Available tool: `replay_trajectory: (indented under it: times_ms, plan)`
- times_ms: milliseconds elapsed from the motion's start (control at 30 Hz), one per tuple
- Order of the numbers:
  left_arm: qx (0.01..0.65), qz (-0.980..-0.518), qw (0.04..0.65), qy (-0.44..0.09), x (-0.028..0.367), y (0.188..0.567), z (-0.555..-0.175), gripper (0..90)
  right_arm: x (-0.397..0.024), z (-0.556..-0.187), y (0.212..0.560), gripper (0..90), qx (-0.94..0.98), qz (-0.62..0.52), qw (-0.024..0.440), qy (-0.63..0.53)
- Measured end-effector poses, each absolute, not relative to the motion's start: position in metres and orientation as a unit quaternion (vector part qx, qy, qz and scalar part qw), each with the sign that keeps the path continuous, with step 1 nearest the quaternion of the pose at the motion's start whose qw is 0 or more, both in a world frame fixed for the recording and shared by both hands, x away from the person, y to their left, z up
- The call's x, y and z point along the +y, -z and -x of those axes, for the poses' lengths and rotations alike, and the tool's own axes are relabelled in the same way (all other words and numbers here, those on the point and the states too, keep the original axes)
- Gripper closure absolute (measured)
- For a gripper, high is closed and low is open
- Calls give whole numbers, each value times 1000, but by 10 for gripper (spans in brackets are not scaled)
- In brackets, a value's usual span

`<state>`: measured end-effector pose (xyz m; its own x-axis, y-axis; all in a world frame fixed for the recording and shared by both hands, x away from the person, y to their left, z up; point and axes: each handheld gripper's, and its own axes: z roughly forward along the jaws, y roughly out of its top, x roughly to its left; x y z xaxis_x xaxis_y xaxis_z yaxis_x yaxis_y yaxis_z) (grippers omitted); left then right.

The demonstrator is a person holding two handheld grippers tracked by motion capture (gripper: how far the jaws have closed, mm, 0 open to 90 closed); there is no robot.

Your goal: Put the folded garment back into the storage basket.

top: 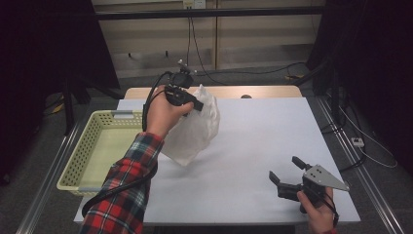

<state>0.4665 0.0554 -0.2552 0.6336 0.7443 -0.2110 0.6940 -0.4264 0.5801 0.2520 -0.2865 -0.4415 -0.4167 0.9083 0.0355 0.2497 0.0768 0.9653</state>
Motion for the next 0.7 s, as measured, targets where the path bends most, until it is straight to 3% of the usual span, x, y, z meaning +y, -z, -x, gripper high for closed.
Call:
replay_trajectory:
  times_ms: [700]
  plan:
    - [432,-842,320,-43,73,232,-463,817,-289,-254,442,37,655,-443,316,-524]
